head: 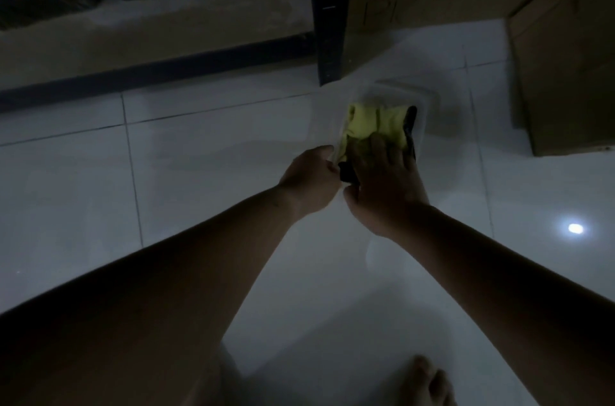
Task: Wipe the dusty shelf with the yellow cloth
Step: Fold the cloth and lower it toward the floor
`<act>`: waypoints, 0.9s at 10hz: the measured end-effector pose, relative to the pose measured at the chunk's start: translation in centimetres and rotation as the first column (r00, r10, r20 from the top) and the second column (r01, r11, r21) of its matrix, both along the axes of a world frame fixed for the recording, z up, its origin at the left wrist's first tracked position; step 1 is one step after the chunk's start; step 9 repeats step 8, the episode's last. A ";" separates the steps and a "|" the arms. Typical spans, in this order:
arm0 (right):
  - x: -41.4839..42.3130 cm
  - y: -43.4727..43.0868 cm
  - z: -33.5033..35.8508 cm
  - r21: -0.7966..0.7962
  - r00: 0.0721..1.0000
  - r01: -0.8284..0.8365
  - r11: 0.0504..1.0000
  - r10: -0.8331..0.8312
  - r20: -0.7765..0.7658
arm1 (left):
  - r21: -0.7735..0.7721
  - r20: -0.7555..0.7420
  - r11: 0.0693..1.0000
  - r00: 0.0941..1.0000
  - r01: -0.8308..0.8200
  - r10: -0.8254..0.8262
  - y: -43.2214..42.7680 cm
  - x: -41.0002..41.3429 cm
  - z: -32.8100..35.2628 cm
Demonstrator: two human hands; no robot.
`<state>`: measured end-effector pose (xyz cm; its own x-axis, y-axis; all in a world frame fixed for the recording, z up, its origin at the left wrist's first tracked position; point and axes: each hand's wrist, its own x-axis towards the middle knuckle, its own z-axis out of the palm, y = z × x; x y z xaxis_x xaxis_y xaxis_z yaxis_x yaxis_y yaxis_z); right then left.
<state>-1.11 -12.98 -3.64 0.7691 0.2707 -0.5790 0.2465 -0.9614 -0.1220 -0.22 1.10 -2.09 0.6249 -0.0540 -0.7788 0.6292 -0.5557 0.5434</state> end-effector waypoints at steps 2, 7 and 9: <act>0.6 -0.2 0.1 0.097 0.996 -0.021 0.995 0.029 -0.086 | 0.101 0.016 0.994 0.999 -0.034 0.032 -0.1 0.2 0.0; -0.2 -0.9 1.6 0.118 0.986 -0.166 0.979 0.168 -0.004 | 0.098 -0.083 0.994 0.995 -0.055 0.063 0.3 -0.7 0.6; -0.2 -1.5 4.9 0.147 0.992 -0.129 0.981 0.129 0.006 | 0.164 -0.064 0.986 0.997 -0.039 0.050 0.8 -1.1 3.3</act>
